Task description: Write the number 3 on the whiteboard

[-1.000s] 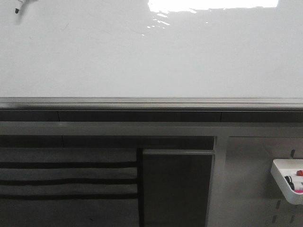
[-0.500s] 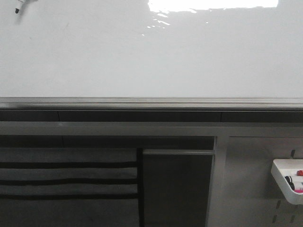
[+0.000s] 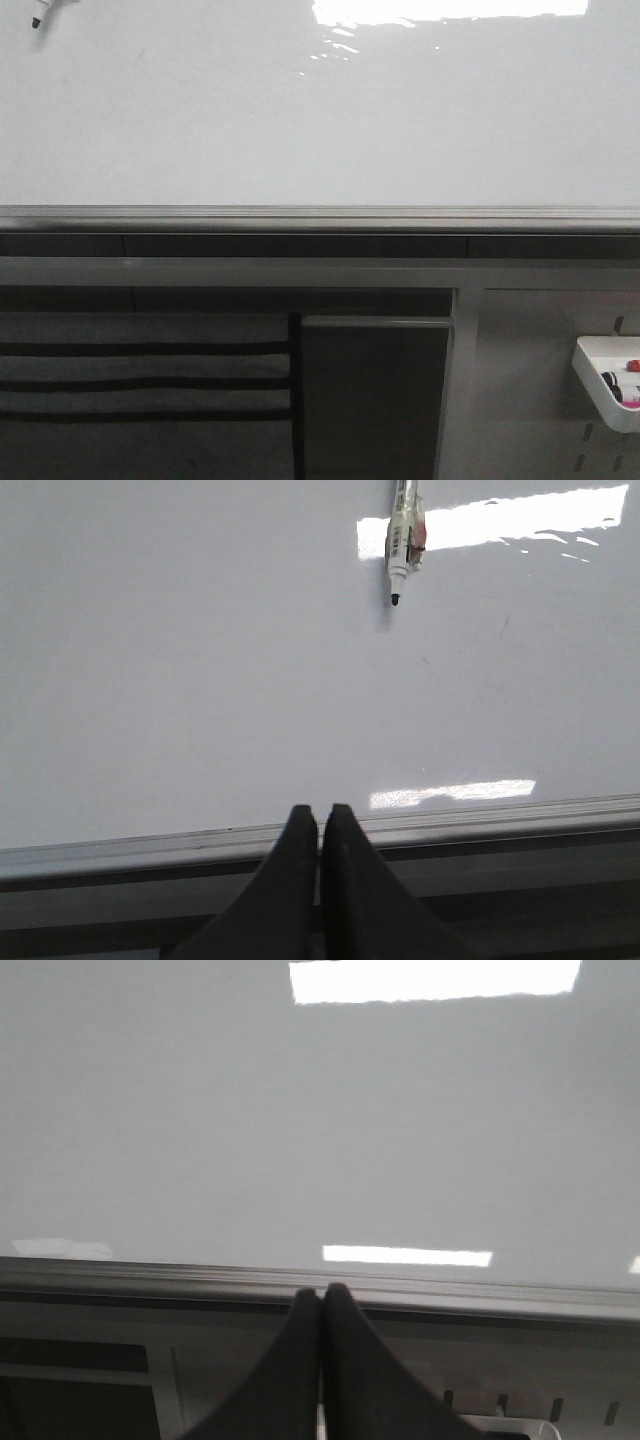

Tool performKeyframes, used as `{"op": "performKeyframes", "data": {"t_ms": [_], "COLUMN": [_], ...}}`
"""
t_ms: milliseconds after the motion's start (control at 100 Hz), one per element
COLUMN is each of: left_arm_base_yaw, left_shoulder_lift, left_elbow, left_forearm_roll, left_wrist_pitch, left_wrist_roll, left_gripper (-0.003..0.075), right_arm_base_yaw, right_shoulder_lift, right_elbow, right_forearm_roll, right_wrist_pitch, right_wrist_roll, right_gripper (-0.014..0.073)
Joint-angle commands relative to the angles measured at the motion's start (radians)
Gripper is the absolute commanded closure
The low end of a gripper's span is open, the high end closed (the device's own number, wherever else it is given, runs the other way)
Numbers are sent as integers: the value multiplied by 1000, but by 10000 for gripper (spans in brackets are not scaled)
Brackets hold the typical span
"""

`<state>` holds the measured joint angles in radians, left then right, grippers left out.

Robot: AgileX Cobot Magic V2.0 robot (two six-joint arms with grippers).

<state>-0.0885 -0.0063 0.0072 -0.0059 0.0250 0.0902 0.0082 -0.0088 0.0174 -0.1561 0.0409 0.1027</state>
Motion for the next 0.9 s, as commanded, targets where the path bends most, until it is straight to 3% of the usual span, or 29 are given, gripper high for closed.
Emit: {"op": "performKeyframes", "data": {"t_ms": [0,130,230,420,550,890], "left_arm_base_yaw": [-7,-7,-7,-7,-7,-7], "left_shoulder_lift": [-30,-30,-28,55,163,231], "left_elbow": [-4,-50,-131,-365,-513,-566], "left_forearm_roll": [-37,-117,-127,-123,-122,-122], "left_wrist_pitch": [-89,-83,-30,247,358,335], "left_wrist_roll": [-7,-7,-7,-7,-7,-7], "left_gripper": [738,738,738,738,738,738], "right_arm_base_yaw": [-6,-6,-6,-6,-6,-6], "right_shoulder_lift": [-21,-21,-19,67,192,279], "right_elbow": [21,-22,-107,-350,-497,-563], "right_forearm_roll": [-11,46,64,64,64,64], "right_wrist_pitch": [-108,-121,-35,214,310,276], "right_wrist_roll": [-5,-5,-5,-5,-5,-5], "right_gripper": [668,668,668,668,668,668]}}
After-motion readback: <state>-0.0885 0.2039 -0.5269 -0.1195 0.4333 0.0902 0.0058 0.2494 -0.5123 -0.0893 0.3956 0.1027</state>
